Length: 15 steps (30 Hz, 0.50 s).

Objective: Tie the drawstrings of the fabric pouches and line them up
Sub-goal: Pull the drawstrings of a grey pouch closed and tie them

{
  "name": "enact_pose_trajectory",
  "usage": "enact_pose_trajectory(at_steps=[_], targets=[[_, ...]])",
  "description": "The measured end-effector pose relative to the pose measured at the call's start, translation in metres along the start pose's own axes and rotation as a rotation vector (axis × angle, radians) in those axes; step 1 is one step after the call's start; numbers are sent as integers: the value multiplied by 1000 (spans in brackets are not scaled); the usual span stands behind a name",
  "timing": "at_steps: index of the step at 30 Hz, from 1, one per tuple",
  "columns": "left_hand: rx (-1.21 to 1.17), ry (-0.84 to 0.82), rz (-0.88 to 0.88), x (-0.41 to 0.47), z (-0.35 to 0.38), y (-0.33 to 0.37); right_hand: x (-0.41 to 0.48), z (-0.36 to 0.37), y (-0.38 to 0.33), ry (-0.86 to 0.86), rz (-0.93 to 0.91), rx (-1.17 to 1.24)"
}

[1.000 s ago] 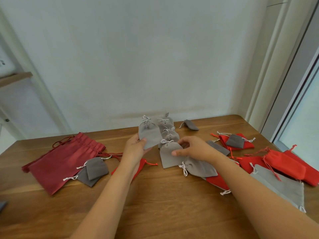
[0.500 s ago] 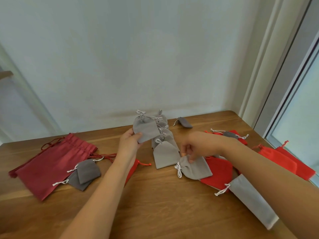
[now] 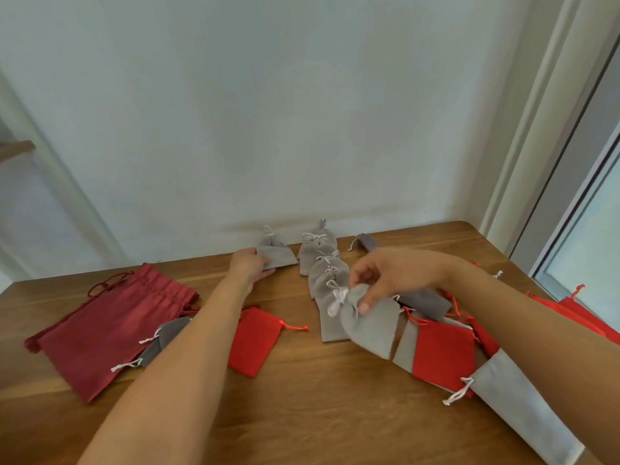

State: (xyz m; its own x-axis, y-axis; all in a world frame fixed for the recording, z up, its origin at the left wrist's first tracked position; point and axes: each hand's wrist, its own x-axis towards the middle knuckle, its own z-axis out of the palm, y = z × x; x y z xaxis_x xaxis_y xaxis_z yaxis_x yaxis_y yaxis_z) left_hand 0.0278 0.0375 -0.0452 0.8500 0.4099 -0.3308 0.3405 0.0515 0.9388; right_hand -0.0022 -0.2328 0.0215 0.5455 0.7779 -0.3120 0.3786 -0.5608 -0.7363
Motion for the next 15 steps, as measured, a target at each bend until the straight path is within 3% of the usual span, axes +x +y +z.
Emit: enact_pose_trajectory(at_steps=[3,6,8,11,15], targets=[[425,112,107,7,0,1,19,-8,-4,205,-27,318],[728,171,213,10,-7,-5,55,-13,-12,443,44,397],[679,190,254,13,-13,-9,81,-12,-20,512,124,373],[420,213,222,17,-24,-11,118,-2,-31,506,180,338],[305,200,222,18,-35,-18,164,14,-39,535,226,42]])
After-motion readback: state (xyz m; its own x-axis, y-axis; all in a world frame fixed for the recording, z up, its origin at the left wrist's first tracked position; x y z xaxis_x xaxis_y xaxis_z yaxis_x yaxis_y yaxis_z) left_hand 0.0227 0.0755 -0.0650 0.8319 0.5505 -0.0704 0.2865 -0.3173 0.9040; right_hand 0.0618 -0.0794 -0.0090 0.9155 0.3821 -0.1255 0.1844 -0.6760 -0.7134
